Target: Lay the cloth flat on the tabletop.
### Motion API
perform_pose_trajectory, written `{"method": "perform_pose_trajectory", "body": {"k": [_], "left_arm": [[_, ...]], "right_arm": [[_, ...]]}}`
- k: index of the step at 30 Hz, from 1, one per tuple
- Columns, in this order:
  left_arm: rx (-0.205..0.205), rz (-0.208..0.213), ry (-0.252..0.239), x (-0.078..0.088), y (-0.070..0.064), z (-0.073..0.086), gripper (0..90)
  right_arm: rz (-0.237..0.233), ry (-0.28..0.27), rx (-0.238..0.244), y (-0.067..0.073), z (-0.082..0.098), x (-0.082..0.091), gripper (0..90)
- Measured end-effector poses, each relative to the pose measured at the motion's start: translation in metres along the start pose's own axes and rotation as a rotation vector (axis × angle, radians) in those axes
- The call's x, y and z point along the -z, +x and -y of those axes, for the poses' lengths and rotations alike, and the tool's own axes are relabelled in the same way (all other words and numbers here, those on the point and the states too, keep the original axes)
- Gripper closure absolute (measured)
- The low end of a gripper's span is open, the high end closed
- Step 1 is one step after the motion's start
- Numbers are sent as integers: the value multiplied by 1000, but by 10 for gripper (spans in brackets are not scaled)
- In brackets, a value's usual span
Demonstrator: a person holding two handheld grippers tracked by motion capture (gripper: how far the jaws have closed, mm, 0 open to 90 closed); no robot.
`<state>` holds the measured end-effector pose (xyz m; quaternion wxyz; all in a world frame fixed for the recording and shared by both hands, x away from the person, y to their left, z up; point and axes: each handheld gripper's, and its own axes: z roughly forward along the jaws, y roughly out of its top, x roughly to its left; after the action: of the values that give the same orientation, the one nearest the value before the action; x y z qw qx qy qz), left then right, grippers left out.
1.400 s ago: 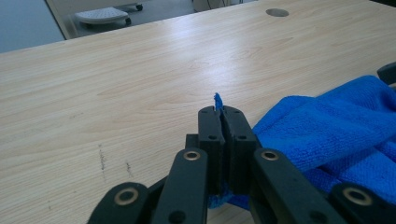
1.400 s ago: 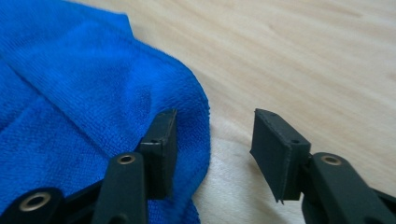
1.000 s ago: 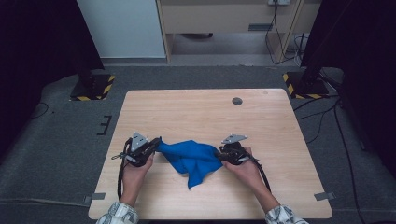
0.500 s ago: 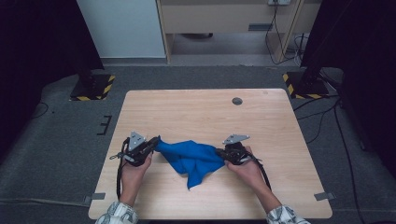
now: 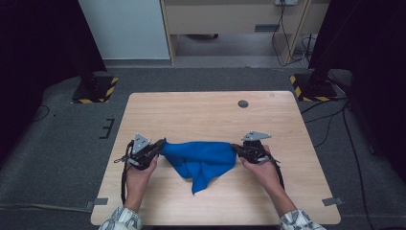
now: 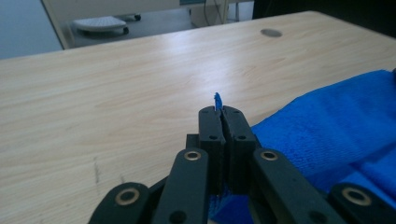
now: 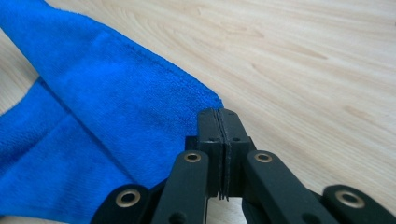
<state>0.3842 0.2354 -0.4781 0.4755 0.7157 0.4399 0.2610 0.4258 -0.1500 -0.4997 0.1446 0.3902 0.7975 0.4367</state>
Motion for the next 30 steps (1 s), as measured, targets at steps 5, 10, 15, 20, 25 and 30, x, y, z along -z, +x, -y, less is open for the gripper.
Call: {"method": "perform_pose_trajectory", "body": {"k": [5, 10, 15, 20, 25, 30], "left_arm": [[-8, 13, -20, -1, -6, -8, 870], [13, 42, -26, -11, -9, -20, 871], [43, 63, -47, -21, -8, -32, 871], [33, 70, -52, -25, -13, -42, 871], [-8, 90, -65, -24, -24, -56, 871], [-3, 92, -74, -22, -25, -62, 871]], "right_arm": [[10, -30, 6, -2, -6, 12, 894], [25, -76, 9, -12, -16, 30, 894], [46, -96, 13, -25, -23, 40, 894], [54, -111, 8, -33, -30, 49, 895], [69, -135, 14, -38, -38, 63, 895], [78, -148, 13, -41, -43, 73, 894]]}}
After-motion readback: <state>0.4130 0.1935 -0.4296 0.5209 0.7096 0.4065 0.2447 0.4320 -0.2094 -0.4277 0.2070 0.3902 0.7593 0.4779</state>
